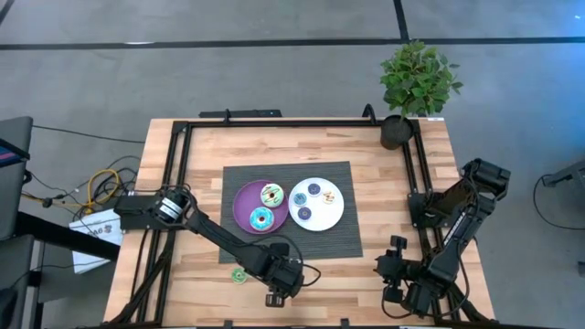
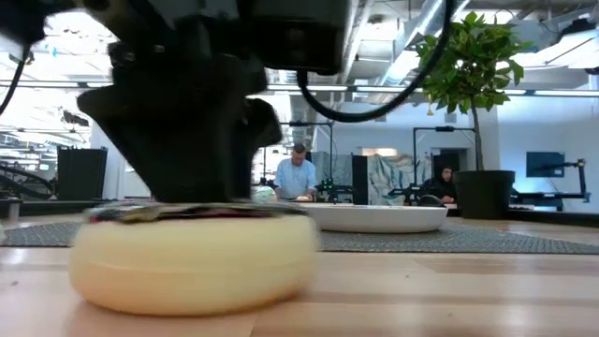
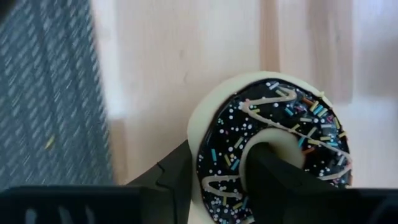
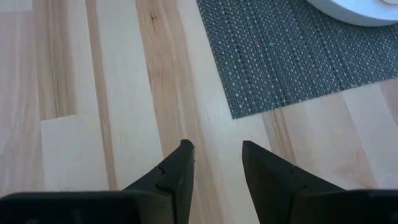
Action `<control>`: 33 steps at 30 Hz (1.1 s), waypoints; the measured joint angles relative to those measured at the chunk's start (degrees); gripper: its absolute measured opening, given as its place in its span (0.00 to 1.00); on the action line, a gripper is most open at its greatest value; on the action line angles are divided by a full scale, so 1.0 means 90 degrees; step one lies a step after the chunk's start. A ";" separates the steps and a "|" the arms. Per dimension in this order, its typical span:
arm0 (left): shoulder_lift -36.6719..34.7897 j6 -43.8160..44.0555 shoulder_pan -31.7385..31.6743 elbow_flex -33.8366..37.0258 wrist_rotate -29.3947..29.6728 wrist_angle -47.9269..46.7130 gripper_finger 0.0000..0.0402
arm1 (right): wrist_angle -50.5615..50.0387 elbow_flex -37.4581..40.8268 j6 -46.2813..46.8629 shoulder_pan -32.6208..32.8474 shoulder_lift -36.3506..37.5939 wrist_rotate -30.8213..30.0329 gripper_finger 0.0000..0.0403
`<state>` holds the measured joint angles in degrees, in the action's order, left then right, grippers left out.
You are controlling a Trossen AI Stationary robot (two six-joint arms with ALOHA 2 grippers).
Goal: Pick & Place donuts
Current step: Put the large black donut on the purple plate
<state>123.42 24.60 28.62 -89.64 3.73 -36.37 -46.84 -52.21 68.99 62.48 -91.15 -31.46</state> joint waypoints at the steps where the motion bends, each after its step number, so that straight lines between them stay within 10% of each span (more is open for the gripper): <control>1: -0.0062 -0.0002 -0.0002 0.0009 0.0000 -0.0124 0.29 | -0.0001 0.0000 0.0000 0.0000 0.0000 0.0000 0.31; 15: -0.1812 -0.0773 -0.0769 0.0178 0.1603 -0.2551 0.28 | 0.0047 -0.0002 -0.0002 -0.0228 0.0000 -0.0187 0.31; 33: -0.5178 -0.1497 -0.3426 0.4565 0.0606 -0.0179 0.28 | 0.0133 -0.0002 0.0106 -0.1106 0.0000 -0.0216 0.31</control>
<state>76.82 11.12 -2.22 -48.55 9.18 -37.98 -45.64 -52.23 69.95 52.52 -91.15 -33.41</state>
